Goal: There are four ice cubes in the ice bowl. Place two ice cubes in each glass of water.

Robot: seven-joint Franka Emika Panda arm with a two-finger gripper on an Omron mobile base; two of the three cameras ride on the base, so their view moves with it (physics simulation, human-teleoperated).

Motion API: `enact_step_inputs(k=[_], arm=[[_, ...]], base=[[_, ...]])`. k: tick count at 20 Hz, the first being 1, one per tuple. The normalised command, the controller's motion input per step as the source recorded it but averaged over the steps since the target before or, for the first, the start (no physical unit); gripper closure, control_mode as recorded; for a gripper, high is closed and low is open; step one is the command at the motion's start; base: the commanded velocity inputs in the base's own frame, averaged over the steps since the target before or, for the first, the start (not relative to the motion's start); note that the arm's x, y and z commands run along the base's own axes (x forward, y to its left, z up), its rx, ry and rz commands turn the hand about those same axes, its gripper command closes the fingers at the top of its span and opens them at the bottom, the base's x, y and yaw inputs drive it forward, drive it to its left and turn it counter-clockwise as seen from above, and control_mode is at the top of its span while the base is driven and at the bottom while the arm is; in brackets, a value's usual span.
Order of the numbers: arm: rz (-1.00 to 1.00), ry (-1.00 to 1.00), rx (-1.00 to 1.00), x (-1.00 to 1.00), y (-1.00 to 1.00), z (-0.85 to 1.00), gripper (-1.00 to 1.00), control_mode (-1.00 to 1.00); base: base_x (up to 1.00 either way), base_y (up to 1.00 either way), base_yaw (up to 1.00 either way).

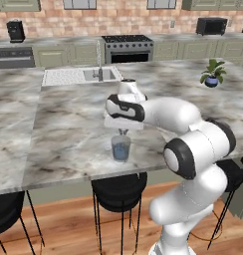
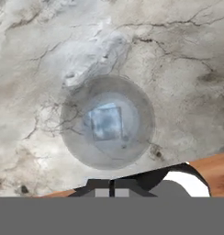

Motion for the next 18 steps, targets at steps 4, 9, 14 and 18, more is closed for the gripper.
enact_step_inputs(k=[4,9,14,18], arm=[[0.00,0.00,0.00,-0.92,-0.09,0.48,-1.00,-1.00],[0.03,-0.01,-0.02,-0.85,-0.13,0.32,-1.00,-1.00],[0.05,0.00,-0.04,-0.75,-0.13,0.17,-1.00,-1.00],[0.09,-0.03,-0.05,-0.82,-0.16,0.07,-1.00,-1.00]], base=[[0.00,0.00,0.00],[0.00,0.00,0.00],[0.00,0.00,0.00],[0.00,0.00,0.00]])
